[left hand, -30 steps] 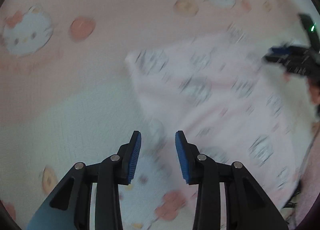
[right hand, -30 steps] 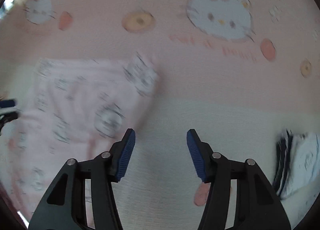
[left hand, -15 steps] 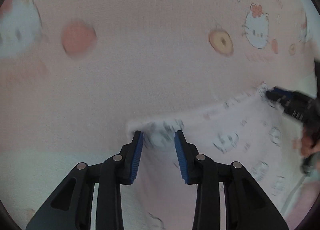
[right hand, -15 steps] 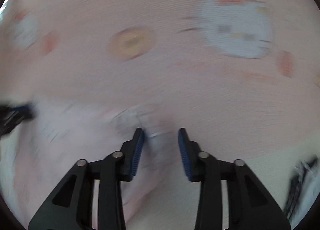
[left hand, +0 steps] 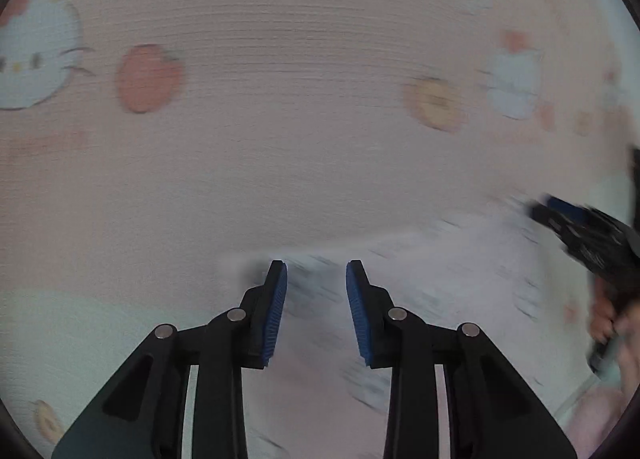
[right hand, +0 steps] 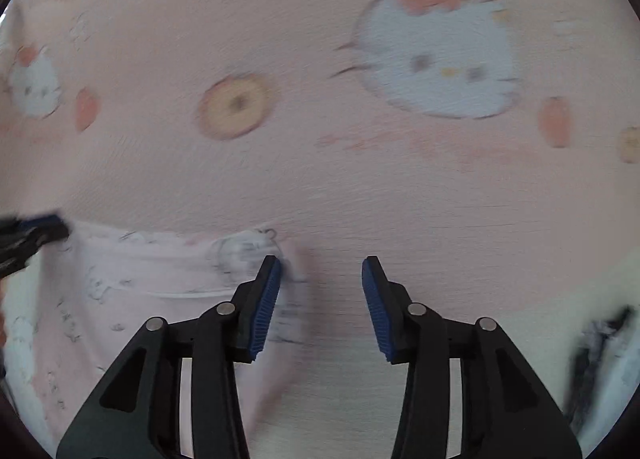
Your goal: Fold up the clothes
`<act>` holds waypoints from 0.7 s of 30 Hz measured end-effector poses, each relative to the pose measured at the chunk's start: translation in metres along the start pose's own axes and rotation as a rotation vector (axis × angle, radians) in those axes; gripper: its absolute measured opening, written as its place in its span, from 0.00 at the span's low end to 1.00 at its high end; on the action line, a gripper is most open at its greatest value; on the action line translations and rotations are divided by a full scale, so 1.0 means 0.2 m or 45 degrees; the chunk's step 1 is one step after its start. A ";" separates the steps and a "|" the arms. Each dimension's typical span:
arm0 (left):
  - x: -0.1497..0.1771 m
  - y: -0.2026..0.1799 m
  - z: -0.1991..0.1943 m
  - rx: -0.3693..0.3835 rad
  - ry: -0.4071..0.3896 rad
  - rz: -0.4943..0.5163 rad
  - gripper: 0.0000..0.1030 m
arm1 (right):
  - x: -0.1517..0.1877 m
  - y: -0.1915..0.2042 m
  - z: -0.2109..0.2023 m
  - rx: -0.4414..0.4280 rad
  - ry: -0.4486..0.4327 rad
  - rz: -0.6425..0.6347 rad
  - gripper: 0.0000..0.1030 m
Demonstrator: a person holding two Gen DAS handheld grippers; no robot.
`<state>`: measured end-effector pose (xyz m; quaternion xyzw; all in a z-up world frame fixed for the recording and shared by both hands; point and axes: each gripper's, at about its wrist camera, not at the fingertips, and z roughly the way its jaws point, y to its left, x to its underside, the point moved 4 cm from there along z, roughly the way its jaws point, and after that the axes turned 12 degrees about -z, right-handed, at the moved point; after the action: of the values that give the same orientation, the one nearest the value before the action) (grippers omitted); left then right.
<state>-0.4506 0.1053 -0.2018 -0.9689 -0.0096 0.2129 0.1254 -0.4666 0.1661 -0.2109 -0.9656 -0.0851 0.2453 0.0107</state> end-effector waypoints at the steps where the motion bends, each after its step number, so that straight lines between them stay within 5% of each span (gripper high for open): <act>1: 0.06 -0.09 -0.03 0.021 -0.015 0.092 0.32 | 0.04 0.00 -0.02 -0.053 0.012 0.035 0.44; 6: 0.27 -0.57 0.01 0.116 0.042 0.372 0.33 | 0.42 0.04 -0.17 -0.237 0.057 0.167 0.50; 8: 0.25 -0.64 0.07 0.088 0.059 0.385 0.33 | 0.56 0.09 -0.23 -0.289 0.095 0.241 0.50; 12: 0.21 -0.70 0.18 0.228 0.198 0.357 0.33 | 0.76 0.21 -0.30 -0.298 0.145 0.286 0.51; 16: 0.15 -0.81 0.28 0.163 0.221 0.397 0.44 | 0.77 0.39 -0.30 -0.274 0.191 0.147 0.63; 18: 0.11 -0.87 0.33 0.128 0.229 0.413 0.44 | 0.78 0.50 -0.31 -0.373 0.206 0.088 0.71; 21: 0.05 -0.84 0.26 0.133 0.140 0.312 0.44 | 0.76 0.54 -0.33 -0.431 0.200 0.072 0.60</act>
<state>-0.4571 0.2803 -0.2102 -0.9652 0.1266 0.1735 0.1492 -0.2867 0.0874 -0.2321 -0.9718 -0.0970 0.1516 -0.1522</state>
